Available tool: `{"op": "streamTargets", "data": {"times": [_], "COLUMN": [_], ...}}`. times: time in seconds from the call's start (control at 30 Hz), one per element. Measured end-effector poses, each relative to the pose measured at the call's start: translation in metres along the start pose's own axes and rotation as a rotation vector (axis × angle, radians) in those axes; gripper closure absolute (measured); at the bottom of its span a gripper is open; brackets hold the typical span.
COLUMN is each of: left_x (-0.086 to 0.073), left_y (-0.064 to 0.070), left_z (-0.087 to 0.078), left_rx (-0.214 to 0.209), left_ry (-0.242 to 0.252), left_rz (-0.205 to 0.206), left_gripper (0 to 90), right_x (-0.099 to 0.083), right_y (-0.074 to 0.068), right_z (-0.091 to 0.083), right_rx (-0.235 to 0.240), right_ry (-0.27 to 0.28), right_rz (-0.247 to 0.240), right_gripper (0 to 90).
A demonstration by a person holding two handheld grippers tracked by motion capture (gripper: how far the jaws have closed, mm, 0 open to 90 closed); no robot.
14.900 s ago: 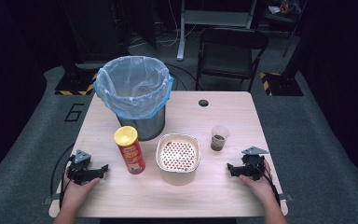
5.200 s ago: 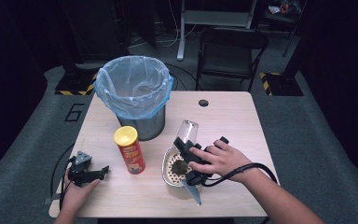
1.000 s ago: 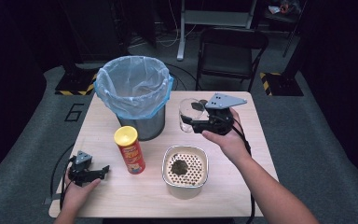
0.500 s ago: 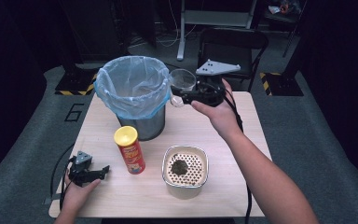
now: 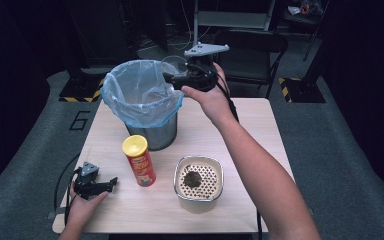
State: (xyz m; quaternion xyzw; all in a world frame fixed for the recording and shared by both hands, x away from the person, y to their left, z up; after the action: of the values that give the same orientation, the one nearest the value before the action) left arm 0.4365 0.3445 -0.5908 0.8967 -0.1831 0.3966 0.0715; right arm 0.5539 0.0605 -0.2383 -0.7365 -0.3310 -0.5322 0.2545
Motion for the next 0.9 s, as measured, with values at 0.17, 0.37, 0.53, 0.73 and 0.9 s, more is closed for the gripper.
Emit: {"op": "streamTargets", "data": {"times": [0.17, 0.37, 0.53, 0.73, 0.9], "left_x": [-0.001, -0.001, -0.001, -0.001, -0.001], "left_y": [0.000, 0.001, 0.000, 0.000, 0.000], "left_z": [0.000, 0.000, 0.000, -0.001, -0.001], "left_rx": [0.000, 0.000, 0.002, 0.009, 0.008], "left_ry": [-0.005, -0.004, -0.005, -0.006, -0.001], "left_rz": [0.001, -0.001, 0.001, 0.002, 0.002], "left_gripper": [13.6, 13.6, 13.6, 13.9, 13.9], "right_x": [0.008, 0.008, 0.005, -0.002, -0.012], "right_y": [-0.006, -0.007, -0.002, 0.000, -0.005], "right_z": [0.035, 0.064, 0.077, 0.088, 0.098], "right_rx": [-0.009, -0.034, -0.068, -0.107, -0.076], "right_ry": [-0.018, -0.048, -0.076, -0.099, -0.094], "right_rz": [-0.004, -0.005, -0.007, 0.001, 0.035], "right_gripper": [38.3, 38.4, 38.0, 36.6, 13.3]}}
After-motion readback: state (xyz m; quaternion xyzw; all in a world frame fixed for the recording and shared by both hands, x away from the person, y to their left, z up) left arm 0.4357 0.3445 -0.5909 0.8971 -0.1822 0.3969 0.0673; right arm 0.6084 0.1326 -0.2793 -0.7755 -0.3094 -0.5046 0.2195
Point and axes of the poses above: each handheld gripper's, and its own axes: z roughly forward along the jaws, x roughly out of its top, y roughly to its right, the point moved 9 cm from there along z, roughly forward along the jaws, and after that the axes turned 3 degrees about z, right-handed, at the moved point
